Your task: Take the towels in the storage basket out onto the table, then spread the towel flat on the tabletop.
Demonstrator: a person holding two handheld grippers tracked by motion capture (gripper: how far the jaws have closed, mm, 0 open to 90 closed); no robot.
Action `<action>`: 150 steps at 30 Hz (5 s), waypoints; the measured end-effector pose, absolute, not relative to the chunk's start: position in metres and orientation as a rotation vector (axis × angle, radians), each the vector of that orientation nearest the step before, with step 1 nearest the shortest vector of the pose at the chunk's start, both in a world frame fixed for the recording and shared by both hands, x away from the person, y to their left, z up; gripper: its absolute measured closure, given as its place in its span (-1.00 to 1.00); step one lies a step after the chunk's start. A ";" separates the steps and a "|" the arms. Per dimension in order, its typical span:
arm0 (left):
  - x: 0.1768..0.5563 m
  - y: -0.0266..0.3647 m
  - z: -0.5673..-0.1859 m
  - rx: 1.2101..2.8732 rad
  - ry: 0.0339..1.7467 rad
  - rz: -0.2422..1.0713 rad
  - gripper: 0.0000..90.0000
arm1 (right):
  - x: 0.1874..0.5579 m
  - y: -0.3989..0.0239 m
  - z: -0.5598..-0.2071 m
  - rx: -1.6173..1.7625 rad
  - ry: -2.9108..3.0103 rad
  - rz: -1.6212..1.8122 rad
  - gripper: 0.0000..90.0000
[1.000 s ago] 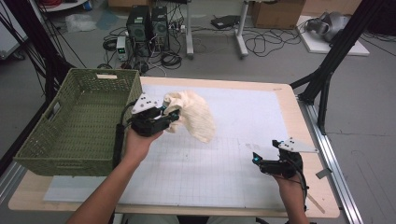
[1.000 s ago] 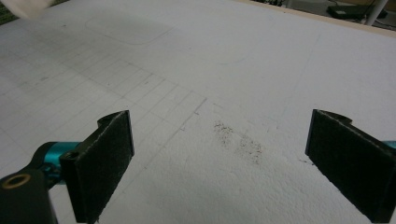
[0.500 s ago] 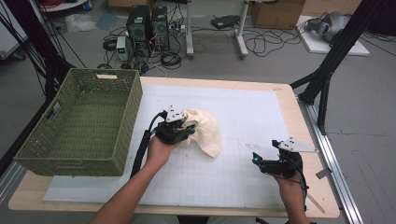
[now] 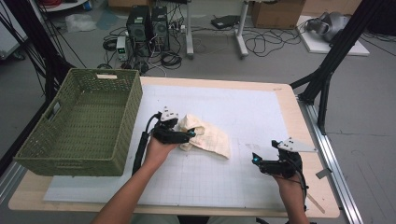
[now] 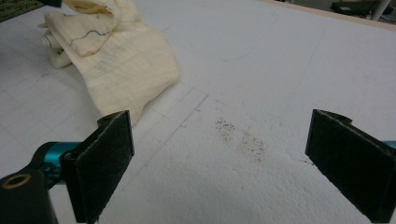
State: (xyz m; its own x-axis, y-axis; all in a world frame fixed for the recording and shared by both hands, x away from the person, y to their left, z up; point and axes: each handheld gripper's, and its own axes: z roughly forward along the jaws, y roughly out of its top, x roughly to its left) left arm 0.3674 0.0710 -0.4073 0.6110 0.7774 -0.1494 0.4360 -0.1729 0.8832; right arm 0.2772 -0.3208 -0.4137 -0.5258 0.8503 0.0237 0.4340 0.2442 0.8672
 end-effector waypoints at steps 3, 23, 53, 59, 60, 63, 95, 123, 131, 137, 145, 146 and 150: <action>0.363 0.080 -0.400 1.779 0.976 0.427 -0.57 | 0.277 -0.320 -0.414 1.172 2.067 1.212 -0.84; 0.320 0.130 -0.423 1.669 0.889 0.403 -0.55 | 0.284 -0.315 -0.416 1.214 2.050 1.256 -0.84; 0.316 0.133 -0.424 1.677 0.887 0.397 -0.51 | 0.289 -0.299 -0.416 1.165 2.120 1.212 -0.84; 0.315 0.131 -0.427 1.693 0.888 0.394 -0.51 | 0.292 -0.285 -0.414 1.116 2.129 1.252 -0.85; 0.315 0.131 -0.427 1.694 0.886 0.395 -0.51 | 0.293 -0.282 -0.413 1.106 2.135 1.253 -0.85; 0.316 0.131 -0.428 1.694 0.885 0.394 -0.51 | 0.298 -0.273 -0.414 1.090 2.173 1.243 -0.84; 0.320 0.135 -0.433 1.711 0.907 0.373 -0.46 | 0.385 -0.147 -0.423 0.950 2.492 1.150 0.69; 0.322 0.134 -0.436 1.706 0.918 0.346 -0.44 | 0.459 -0.240 -0.399 1.283 2.175 0.752 0.94; 0.322 0.134 -0.436 1.710 0.920 0.345 -0.43 | 0.452 -0.246 -0.394 1.273 2.148 0.721 0.57; 0.321 0.134 -0.435 1.712 0.917 0.349 -0.43 | 0.426 -0.245 -0.386 1.201 2.186 0.883 0.34; 0.321 0.133 -0.435 1.711 0.918 0.351 -0.43 | 0.383 -0.219 -0.395 1.106 2.323 1.111 0.16; 0.321 0.133 -0.435 1.712 0.918 0.350 -0.43 | 0.380 -0.213 -0.397 1.078 2.346 1.134 0.14; 0.321 0.133 -0.435 1.713 0.916 0.350 -0.43 | 0.376 -0.189 -0.409 1.000 2.438 1.065 0.04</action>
